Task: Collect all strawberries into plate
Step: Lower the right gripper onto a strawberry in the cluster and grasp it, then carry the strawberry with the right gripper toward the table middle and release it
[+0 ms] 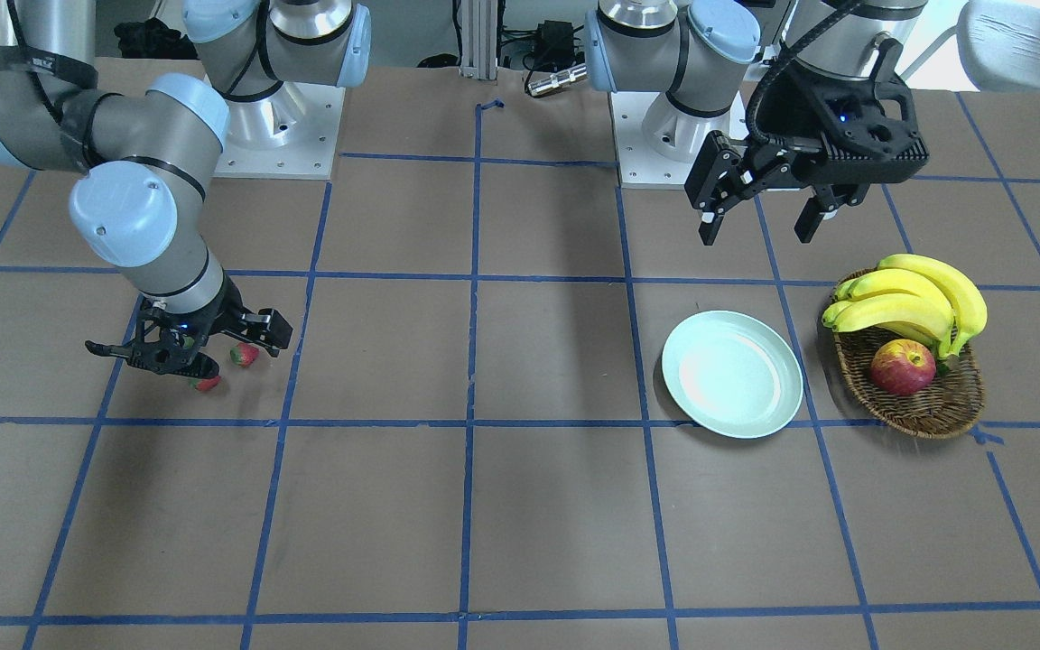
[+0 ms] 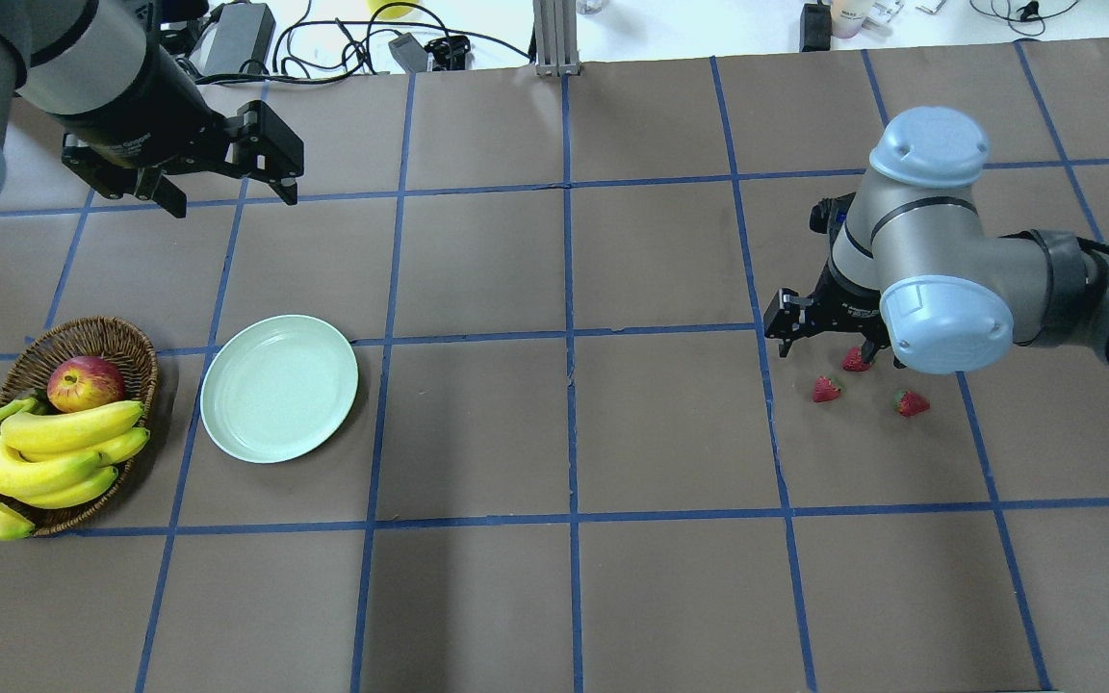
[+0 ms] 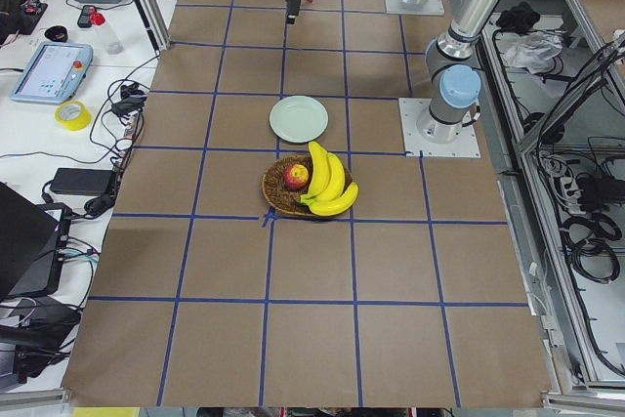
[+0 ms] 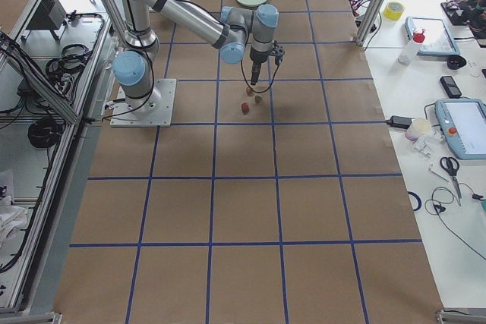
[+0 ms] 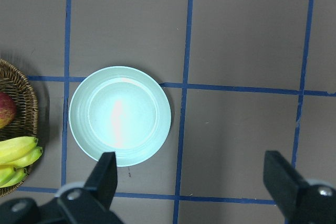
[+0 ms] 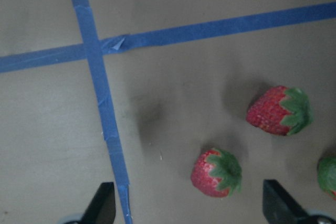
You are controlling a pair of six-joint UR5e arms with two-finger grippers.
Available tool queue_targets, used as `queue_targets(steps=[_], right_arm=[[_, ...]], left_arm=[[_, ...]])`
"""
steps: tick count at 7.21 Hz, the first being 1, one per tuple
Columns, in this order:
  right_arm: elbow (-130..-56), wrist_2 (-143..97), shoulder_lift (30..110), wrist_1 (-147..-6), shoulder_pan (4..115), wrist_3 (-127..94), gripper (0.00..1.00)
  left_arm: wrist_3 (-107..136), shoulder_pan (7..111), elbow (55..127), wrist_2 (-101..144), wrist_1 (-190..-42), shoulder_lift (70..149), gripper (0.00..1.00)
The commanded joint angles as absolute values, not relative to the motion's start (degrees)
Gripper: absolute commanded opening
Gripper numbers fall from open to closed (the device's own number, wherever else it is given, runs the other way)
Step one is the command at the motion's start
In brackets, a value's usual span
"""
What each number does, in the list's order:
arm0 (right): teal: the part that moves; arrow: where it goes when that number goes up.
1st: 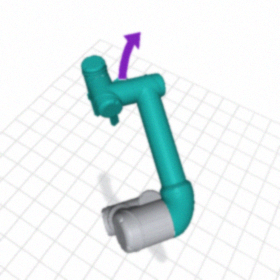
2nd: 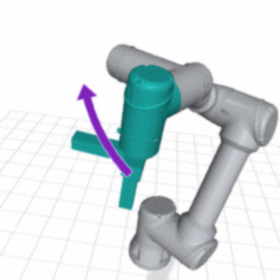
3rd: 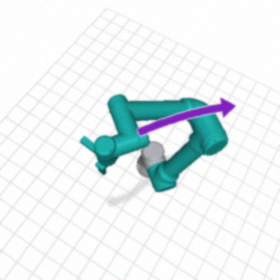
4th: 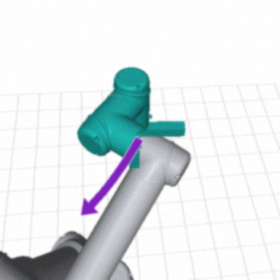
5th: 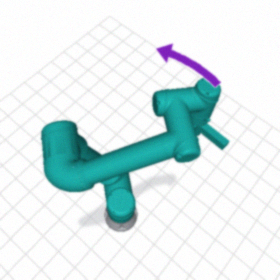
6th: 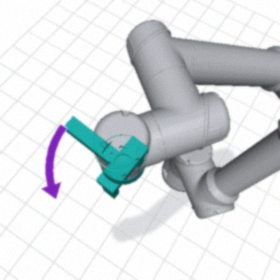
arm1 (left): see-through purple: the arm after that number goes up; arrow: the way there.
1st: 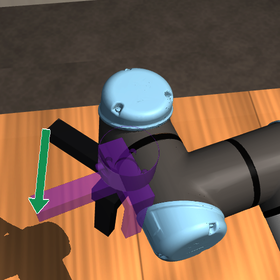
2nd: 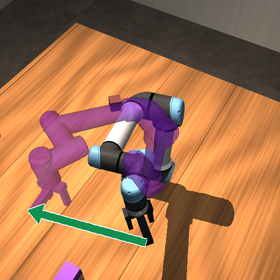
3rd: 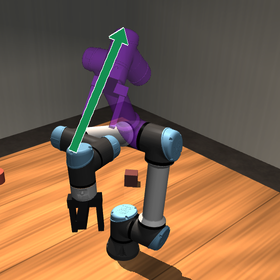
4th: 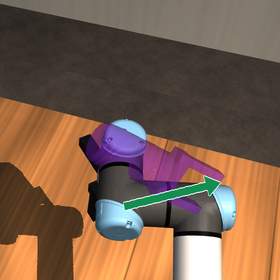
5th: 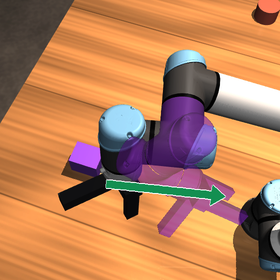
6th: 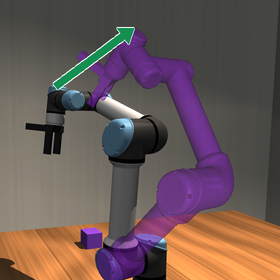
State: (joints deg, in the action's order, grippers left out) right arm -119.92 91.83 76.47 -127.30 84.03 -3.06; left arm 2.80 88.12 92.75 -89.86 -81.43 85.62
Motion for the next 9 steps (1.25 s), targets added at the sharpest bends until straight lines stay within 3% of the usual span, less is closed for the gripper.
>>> queue_targets(steps=[1,3,4,6,7,9], right_arm=[[-123.1,91.6,76.0,-132.2,82.3,-2.7,0.97],[-123.6,91.1,75.9,-132.7,81.7,-2.6,0.72],[-123.6,91.1,75.9,-133.1,81.7,-2.4,0.44],[-123.6,91.5,75.9,-133.1,81.8,-2.2,0.11],[-123.1,91.5,76.0,-133.0,81.7,-2.3,0.00],[-118.9,90.8,76.6,-130.4,83.9,-6.6,0.00]], left_arm=[[2.9,88.2,92.7,-90.0,-81.5,84.9,1.00],[3.2,88.2,92.2,-91.4,-81.2,83.5,1.00],[3.1,88.2,92.2,-91.1,-81.2,83.5,1.00],[2.6,87.8,92.4,-91.6,-81.2,83.3,1.00],[2.6,88.0,92.7,-91.6,-81.4,83.3,1.00],[2.6,88.2,93.0,-91.6,-82.1,83.3,1.00]])
